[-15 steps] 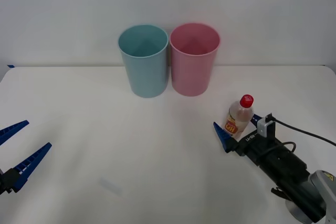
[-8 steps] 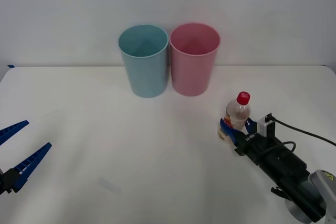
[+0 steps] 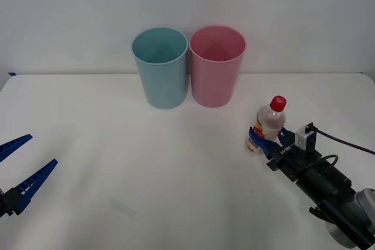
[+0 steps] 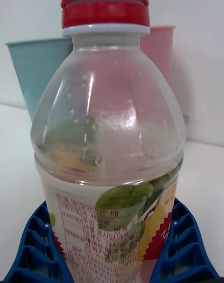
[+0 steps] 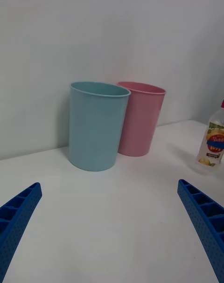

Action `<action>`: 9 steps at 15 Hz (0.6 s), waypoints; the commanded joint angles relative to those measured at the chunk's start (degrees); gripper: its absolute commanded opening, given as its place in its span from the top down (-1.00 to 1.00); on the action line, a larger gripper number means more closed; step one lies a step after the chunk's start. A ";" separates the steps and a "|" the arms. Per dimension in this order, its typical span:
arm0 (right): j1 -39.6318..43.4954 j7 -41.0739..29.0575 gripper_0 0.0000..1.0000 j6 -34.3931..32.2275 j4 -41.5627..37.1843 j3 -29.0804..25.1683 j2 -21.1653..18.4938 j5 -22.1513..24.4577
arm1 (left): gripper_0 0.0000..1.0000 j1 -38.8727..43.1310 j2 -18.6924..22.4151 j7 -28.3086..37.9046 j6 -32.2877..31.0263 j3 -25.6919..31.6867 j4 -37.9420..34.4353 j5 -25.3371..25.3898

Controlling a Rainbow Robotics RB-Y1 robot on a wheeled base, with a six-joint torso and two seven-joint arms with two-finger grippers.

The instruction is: Grasp the object on the table and drop it into the matching bin: aluminum can to the light blue bin, PET bottle to the pink bin.

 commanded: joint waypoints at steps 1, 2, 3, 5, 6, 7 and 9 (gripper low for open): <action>2.28 -6.35 1.00 0.09 -6.34 0.26 -1.98 -0.19 | -1.00 0.00 0.00 0.00 0.00 0.00 0.00 0.00; 2.72 -8.28 1.00 0.09 -8.09 0.34 -2.68 -0.10 | -1.00 0.00 0.00 0.00 0.00 0.00 0.00 0.00; 3.07 -10.48 1.00 0.09 -10.20 0.34 -3.47 -0.01 | -1.00 0.00 0.00 0.00 0.00 0.00 0.00 0.00; 3.16 -14.61 1.00 0.36 -13.28 0.43 -4.70 0.34 | -1.00 0.00 0.00 0.00 0.00 0.00 0.00 0.00; 2.98 -17.25 1.00 0.62 -14.77 0.69 -5.49 0.43 | -1.00 0.00 0.00 0.00 0.00 0.00 0.00 0.00; 2.72 -19.36 1.00 0.80 -15.92 0.87 -5.93 0.34 | -1.00 0.00 0.00 0.00 0.00 0.00 0.00 0.00; 1.66 -23.49 1.00 1.59 -18.20 1.22 -7.43 0.43 | -1.00 0.00 0.00 0.00 0.00 0.00 0.00 0.00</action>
